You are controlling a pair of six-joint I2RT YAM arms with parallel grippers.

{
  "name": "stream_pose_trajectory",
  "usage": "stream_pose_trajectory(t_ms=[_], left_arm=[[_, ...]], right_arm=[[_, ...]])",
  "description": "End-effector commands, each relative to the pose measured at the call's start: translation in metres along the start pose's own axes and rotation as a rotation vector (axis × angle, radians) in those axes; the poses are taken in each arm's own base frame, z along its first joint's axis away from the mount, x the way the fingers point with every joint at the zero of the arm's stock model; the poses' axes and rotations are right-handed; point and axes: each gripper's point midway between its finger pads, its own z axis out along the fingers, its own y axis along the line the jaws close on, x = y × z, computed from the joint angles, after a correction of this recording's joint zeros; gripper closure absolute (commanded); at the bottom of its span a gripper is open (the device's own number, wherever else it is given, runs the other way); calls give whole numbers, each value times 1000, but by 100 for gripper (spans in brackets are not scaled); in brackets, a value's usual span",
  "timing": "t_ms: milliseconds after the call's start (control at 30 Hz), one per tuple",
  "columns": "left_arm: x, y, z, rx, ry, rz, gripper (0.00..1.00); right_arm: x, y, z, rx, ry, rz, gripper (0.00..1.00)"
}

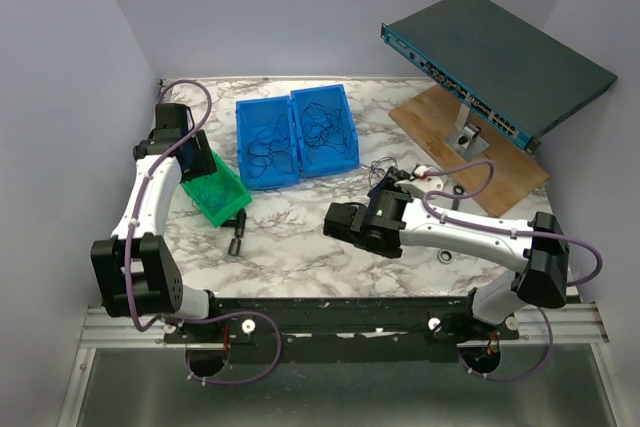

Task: Untangle the cables
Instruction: Place the cable in the bin.

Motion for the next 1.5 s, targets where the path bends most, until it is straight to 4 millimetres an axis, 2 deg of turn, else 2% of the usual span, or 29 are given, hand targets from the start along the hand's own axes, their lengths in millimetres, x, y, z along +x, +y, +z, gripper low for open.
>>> stream_pose_trajectory(t_ms=[0, 167, 267, 333, 367, 400, 433, 467, 500, 533, 567, 600, 667, 867, 967, 1133, 1267, 1400, 1467], left_arm=[[-6, -14, -38, 85, -86, -2, 31], [-5, -27, -74, 162, -161, -8, 30], [1, -40, -93, 222, -179, 8, 30], [6, -49, -106, 279, -195, 0, 30], [9, -56, -114, 318, -203, 1, 30], [13, -67, -125, 371, -220, 6, 30], [17, -72, -133, 406, -235, 6, 30], [19, -74, -141, 422, -259, 5, 30], [22, -73, -147, 425, -275, 2, 30], [24, -72, -150, 424, -283, 7, 29], [25, -70, -153, 418, -290, 18, 29], [27, -67, -153, 406, -291, 23, 29], [29, -68, -154, 417, -293, 28, 30], [37, -78, -150, 488, -312, 27, 30], [42, -89, -151, 558, -320, 32, 30], [48, -93, -150, 607, -364, 22, 29], [50, -92, -155, 622, -391, 20, 28], [52, -89, -158, 612, -398, 32, 28], [52, -86, -160, 597, -405, 38, 28]], right_arm=[[-34, 38, 5, -107, -178, 154, 99], [-17, 35, 4, -74, -122, 153, 99], [-18, 42, 4, -34, -68, 190, 99], [-8, 48, 10, 40, 10, 194, 99], [11, 73, 23, 62, 140, 217, 99], [55, 119, 37, -248, 505, 150, 99], [64, 128, 61, -547, 736, 588, 99], [76, 102, 73, -561, 754, 761, 99], [87, 90, 90, -469, 742, 618, 99], [95, 97, 90, -410, 744, 475, 99], [102, 101, 85, -451, 756, 396, 99], [107, 101, 82, -494, 760, 402, 99], [103, 101, 83, -537, 730, 405, 99], [115, 95, 84, -567, 722, 296, 99], [111, 98, 81, -601, 713, 241, 100], [80, 111, 77, -627, 615, 95, 99], [54, 128, 67, -633, 525, -32, 99], [37, 152, 55, -687, 502, -109, 99], [33, 157, 48, -680, 480, -160, 99]])
